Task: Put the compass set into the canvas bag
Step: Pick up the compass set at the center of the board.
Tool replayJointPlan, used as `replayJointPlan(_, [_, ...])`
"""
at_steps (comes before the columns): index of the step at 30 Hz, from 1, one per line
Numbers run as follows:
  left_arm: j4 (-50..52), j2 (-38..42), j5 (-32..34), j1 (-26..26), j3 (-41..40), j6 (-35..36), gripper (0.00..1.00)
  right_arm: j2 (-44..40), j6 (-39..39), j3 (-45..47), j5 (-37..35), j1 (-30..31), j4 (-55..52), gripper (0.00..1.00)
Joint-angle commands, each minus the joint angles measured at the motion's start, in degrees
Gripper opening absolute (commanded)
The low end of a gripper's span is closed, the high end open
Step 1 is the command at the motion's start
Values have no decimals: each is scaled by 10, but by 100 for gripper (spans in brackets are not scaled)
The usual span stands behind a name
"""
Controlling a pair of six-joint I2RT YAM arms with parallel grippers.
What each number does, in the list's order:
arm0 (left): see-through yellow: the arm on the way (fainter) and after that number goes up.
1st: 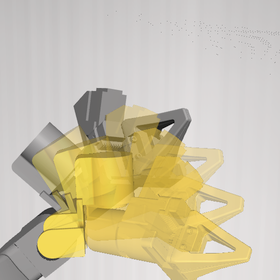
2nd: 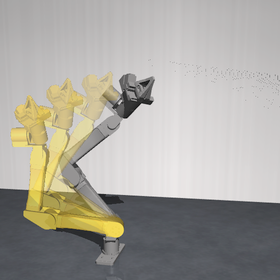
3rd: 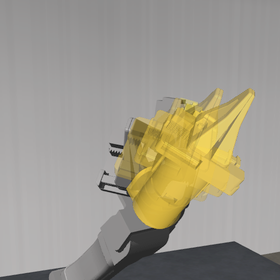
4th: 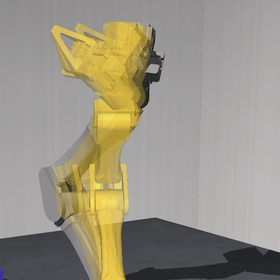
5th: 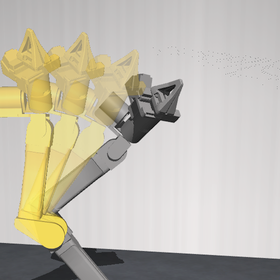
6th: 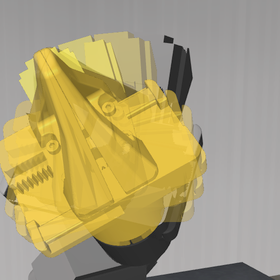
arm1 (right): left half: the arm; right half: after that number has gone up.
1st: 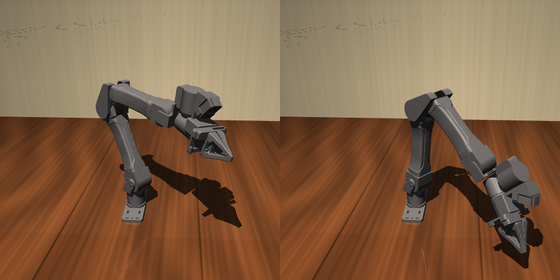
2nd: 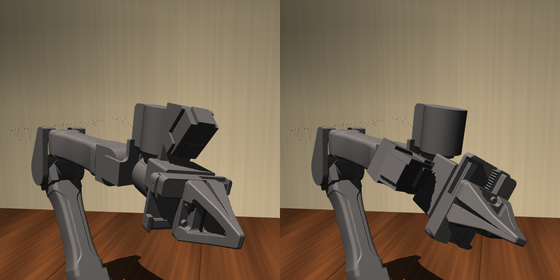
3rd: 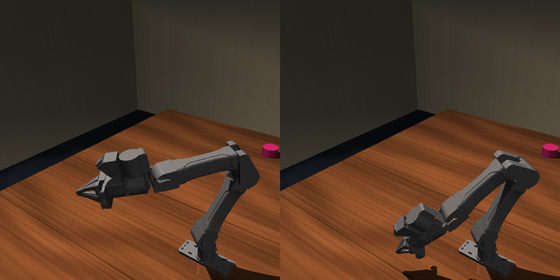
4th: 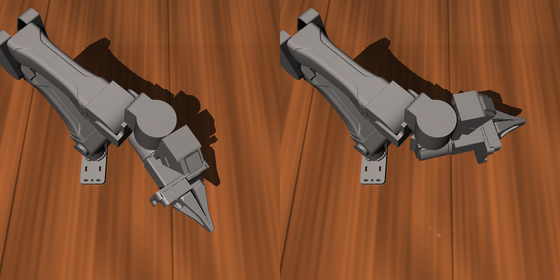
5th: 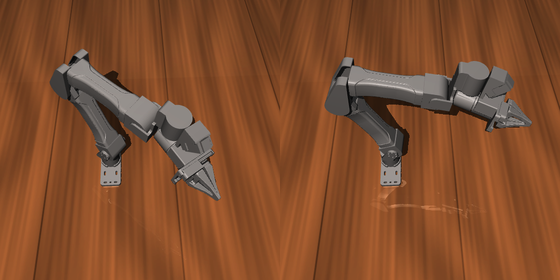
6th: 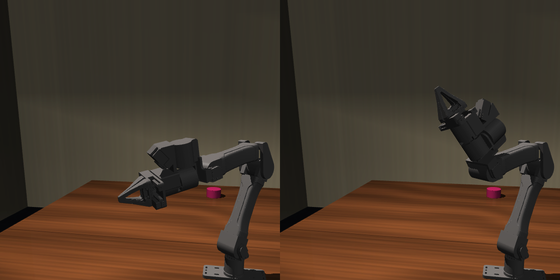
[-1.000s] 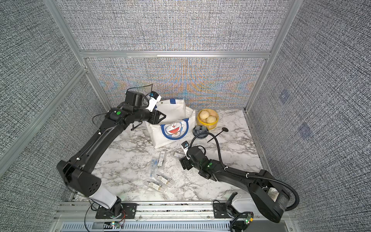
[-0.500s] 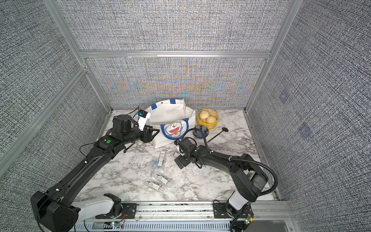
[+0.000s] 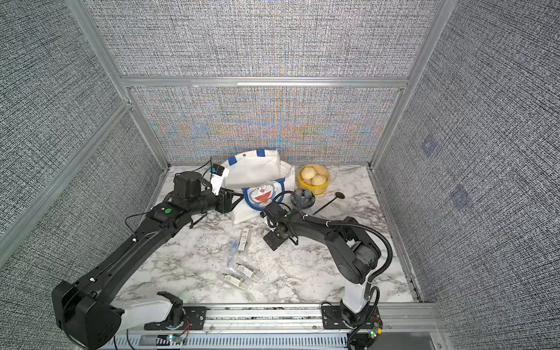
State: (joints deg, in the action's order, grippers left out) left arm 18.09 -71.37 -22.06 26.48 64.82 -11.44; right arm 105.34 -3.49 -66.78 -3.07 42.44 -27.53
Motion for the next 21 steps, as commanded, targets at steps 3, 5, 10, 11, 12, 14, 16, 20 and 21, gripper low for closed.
replayJointPlan(3, [-2,4,-8,-1,4,0,56,20,-8,-13,22,1,-24,80])
replayJointPlan(5, [-3,3,-9,-1,4,0,56,25,-5,-13,19,1,-24,77])
replayJointPlan(10, [-1,2,-10,-1,6,-1,56,25,8,-7,9,8,-28,69])
replayJointPlan(11, [-1,3,-11,-1,6,-1,56,24,11,-5,3,12,-28,67])
replayJointPlan(12, [-2,3,-11,-1,5,-2,56,21,13,-2,-1,15,-29,65])
replayJointPlan(14, [-3,3,-12,-1,5,-2,56,14,17,6,-11,21,-25,61])
replayJointPlan(16, [-2,3,-12,-1,5,-1,56,3,23,18,-20,25,-14,57])
replayJointPlan(20, [-2,1,-14,-1,5,-1,56,-35,35,52,-22,26,23,48])
replayJointPlan(21, [-2,1,-15,-1,4,-1,56,-45,37,60,-20,26,34,46])
